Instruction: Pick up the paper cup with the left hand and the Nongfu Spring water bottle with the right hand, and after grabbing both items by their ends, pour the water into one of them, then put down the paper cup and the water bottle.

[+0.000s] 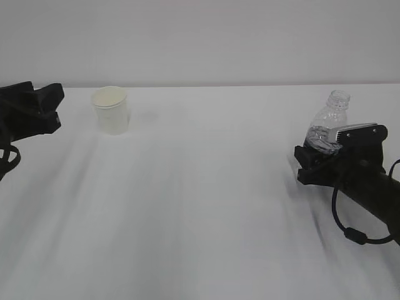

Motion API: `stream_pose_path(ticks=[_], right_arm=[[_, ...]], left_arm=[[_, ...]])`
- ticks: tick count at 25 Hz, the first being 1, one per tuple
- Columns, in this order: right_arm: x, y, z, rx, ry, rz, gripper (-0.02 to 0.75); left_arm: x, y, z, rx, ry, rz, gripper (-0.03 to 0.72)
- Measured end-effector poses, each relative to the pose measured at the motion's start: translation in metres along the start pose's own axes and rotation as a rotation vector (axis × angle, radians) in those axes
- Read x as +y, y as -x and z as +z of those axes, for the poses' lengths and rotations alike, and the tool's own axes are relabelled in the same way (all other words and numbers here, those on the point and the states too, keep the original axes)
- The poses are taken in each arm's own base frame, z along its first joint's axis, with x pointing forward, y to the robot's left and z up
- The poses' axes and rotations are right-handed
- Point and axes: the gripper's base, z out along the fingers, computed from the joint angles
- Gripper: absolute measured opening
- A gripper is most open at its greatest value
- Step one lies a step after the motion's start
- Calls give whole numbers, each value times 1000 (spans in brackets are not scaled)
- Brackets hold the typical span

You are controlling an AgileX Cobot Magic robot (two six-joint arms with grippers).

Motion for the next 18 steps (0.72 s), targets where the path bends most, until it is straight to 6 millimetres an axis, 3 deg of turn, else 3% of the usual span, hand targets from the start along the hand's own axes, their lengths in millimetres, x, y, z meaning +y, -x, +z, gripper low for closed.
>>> stream_pose_path(ticks=[10,18], right_arm=[[0,1,0,0,3,-5,428],[4,21,-6,-41,37,-73,426]], left_arm=[[0,0,0,0,0,0,379],[1,-13,5,44,4,2,379]])
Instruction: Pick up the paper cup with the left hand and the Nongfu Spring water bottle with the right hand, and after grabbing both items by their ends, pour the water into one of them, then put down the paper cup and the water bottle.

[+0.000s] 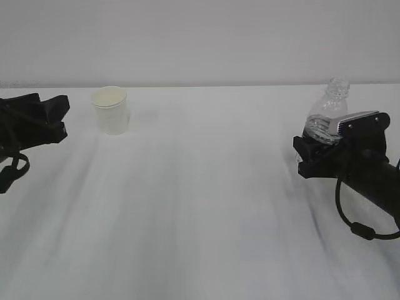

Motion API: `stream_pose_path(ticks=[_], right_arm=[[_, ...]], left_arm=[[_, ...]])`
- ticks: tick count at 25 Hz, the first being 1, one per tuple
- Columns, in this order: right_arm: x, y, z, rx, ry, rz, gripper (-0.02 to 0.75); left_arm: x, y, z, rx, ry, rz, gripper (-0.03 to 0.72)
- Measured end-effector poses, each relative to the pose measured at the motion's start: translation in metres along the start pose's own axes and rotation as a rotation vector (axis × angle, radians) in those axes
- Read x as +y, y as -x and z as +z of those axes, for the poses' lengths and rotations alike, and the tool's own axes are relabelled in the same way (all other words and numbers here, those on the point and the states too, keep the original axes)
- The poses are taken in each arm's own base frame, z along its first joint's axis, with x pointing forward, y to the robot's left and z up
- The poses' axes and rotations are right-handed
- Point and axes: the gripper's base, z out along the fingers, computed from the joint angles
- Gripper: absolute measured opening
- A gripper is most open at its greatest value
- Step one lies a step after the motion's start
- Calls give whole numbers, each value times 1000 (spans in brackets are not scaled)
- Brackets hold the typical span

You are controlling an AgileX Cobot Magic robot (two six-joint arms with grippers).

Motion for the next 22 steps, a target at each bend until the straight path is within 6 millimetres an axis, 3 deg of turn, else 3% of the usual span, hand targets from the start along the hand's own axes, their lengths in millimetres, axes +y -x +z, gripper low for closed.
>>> stream_pose_path(ticks=[7,15,22], right_arm=[[5,-5,-16,40,5,11,424],[7,11,-30,10,1,2,423],[13,12,-37,11,41,-17,423]], left_arm=[[0,0,2,-28,-1,1,379],[0,0,2,-37,-5,3,378],[-1,0,2,-32,-16,11,372]])
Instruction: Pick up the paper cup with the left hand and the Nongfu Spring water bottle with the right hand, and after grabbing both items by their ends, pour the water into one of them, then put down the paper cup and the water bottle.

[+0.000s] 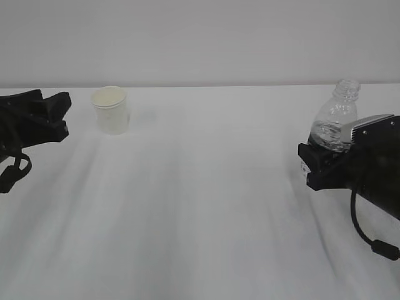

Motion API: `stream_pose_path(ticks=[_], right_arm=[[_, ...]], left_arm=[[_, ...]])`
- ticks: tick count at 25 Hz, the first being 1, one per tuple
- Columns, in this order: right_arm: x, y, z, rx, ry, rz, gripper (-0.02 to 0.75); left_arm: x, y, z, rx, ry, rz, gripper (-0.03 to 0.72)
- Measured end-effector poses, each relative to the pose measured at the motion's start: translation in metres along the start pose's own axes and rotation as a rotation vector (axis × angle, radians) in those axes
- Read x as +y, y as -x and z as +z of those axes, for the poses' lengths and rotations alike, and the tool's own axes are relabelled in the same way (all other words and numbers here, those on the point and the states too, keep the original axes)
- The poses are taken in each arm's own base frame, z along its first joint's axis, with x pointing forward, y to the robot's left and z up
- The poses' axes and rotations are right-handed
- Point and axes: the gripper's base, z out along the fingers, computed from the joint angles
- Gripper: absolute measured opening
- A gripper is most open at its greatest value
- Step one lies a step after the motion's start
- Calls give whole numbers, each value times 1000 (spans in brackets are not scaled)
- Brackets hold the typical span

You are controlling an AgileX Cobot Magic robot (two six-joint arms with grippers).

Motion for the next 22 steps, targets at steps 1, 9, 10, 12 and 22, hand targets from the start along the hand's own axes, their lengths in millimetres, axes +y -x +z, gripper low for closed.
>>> stream_pose_path(ticks=[1,9,10,12,22], right_arm=[[0,0,0,0,4,-2,423],[3,0,0,2,31,-14,421],[3,0,0,2,31,-14,421],[3,0,0,2,31,-14,421],[6,3,-12,1,33,-64,421]], left_arm=[[0,0,0,4,0,0,367],[-1,-3,0,33,-9,8,359],[-1,-3,0,33,-9,8,359],[-1,-3,0,33,-9,8,359],[-2,-3,0,35,-18,15,356]])
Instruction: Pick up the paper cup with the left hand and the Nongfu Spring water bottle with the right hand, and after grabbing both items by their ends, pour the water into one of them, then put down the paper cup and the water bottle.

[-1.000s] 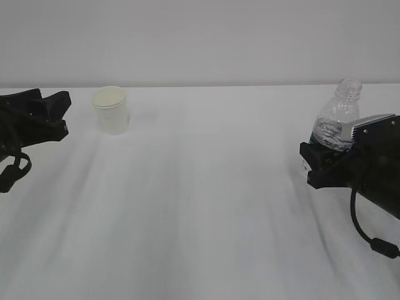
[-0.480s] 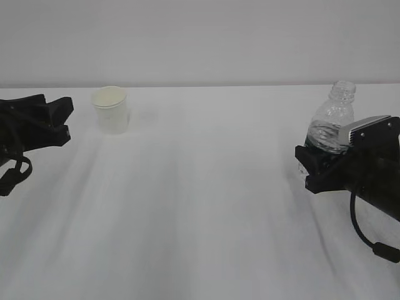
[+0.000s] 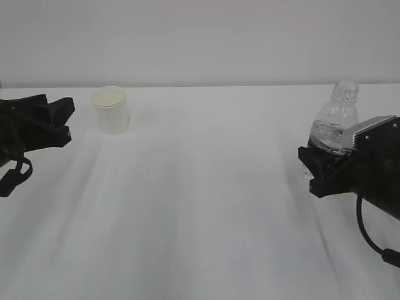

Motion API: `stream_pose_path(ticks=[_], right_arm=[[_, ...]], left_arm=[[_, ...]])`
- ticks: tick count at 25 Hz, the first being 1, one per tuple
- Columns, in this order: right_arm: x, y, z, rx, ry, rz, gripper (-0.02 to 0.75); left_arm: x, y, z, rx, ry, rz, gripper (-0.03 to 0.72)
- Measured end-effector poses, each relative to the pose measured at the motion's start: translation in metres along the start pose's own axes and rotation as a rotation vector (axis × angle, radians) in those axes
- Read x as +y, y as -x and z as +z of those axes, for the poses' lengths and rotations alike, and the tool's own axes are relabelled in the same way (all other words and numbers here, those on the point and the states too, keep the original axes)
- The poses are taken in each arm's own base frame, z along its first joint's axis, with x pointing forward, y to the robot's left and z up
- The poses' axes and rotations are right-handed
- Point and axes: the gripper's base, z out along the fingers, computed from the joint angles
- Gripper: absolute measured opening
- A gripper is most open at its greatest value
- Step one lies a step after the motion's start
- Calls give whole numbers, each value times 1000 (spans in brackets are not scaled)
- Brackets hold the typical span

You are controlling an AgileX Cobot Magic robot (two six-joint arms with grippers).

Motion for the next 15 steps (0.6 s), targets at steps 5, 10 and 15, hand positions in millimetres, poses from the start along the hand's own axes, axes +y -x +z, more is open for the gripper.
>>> stream_pose_path(ticks=[5,10,15], right_arm=[[-1,3,-1,-10,-6,-6,421],[0,2,-2,-5,-4,-4,421],[0,2,-2,-5,-6,-3,420]], left_arm=[[0,-5,2,20,-5,4,356],[-2,-16,6,42,-29,22,356],[-1,-26,13,-1,-34,20,354]])
